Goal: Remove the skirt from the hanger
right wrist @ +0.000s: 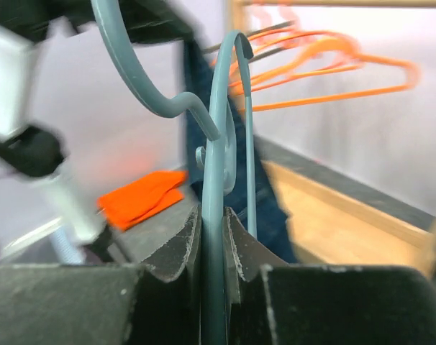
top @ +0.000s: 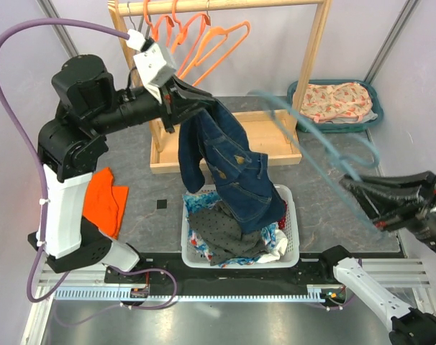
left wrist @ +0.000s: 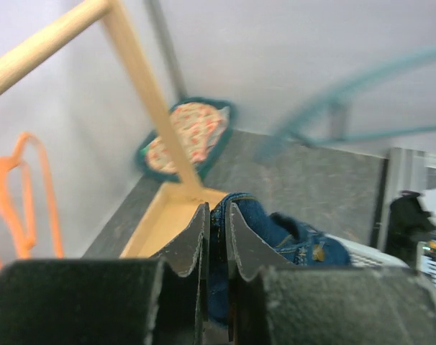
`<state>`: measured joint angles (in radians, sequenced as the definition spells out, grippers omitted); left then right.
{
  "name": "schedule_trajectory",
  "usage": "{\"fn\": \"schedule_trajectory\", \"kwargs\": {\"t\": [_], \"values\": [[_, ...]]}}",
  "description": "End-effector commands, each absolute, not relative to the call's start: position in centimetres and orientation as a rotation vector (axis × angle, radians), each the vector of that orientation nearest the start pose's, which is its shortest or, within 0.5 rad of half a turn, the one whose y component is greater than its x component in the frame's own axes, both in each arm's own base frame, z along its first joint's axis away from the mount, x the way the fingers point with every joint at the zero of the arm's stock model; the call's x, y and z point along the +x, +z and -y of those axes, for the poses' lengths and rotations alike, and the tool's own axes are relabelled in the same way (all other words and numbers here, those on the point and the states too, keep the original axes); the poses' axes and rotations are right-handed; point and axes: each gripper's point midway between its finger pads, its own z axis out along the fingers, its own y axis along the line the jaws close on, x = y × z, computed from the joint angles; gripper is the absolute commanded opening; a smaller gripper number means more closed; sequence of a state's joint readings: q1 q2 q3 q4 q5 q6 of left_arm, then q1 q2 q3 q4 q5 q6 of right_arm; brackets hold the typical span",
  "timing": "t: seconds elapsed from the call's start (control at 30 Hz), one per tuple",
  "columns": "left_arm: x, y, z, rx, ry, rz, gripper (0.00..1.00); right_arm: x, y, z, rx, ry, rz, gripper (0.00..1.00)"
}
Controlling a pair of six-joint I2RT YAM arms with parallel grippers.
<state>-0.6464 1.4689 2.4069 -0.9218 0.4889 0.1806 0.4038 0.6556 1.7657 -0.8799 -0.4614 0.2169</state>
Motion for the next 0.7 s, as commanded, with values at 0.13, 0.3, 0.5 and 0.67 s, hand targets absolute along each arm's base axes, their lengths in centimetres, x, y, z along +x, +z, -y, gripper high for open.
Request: {"fn": "schedule_trajectory", "kwargs": {"t": [0.13,0.3,0.5,0.67], "values": [[12.1,63.4,27.8,1.067,-0.988,-0.971,0.1,17.8,51.7,-7.4,-0.031,0.493,-1.51,0.0],[11.2,65.3,26.2,1.016,-0.977,-0.922,0.04,21.6,48.7,-8.5,0.018,0.467,-1.619,0.0],[8.2,67.1,24.2,1.001,-1.045,-0.855,0.04,25.4,45.8,-8.8,0.07,0.384,-1.72,0.0],[4.2,64.6,24.4,1.17,-1.238,-0.857,0.14,27.0,45.3,-9.6,0.071,0.387,-1.728,0.0]]}}
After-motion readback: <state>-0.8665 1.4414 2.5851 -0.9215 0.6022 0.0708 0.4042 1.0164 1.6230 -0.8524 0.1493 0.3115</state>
